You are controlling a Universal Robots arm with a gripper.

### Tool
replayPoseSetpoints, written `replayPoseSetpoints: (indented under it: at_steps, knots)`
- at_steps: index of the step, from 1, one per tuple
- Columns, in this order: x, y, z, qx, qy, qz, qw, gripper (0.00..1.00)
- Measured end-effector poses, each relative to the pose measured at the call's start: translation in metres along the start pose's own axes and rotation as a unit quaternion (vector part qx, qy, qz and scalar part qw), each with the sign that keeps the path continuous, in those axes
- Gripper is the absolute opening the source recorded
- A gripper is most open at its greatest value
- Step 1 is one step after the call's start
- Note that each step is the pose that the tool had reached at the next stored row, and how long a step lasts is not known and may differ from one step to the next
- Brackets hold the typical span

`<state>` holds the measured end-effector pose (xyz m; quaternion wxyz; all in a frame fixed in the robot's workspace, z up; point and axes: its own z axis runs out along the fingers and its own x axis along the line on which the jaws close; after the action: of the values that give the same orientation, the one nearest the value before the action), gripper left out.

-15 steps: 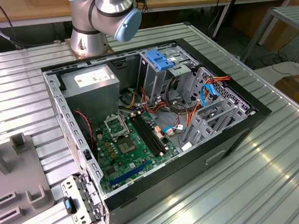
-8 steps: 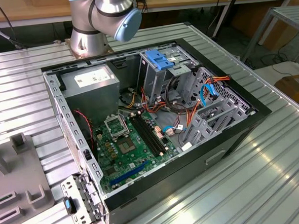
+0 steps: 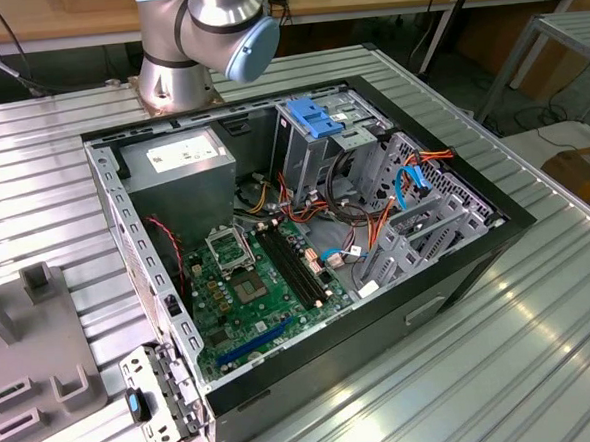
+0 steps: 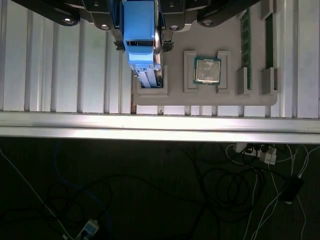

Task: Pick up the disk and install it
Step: 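Pick up the disk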

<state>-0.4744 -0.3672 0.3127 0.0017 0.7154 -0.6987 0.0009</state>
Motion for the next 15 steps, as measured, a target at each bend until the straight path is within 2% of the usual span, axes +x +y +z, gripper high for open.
replayPoseSetpoints:
  at_steps: [5, 9, 15]
  knots:
    - [0.0, 0.0, -0.0108, 0.0002, -0.0001, 0.0, 1.0, 0.36]
    - [0.0, 0.0, -0.0127, 0.0, 0.0, 0.0, 1.0, 0.36]
    - [0.0001, 0.0, -0.0261, 0.0002, -0.0001, 0.0, 1.0, 0.36]
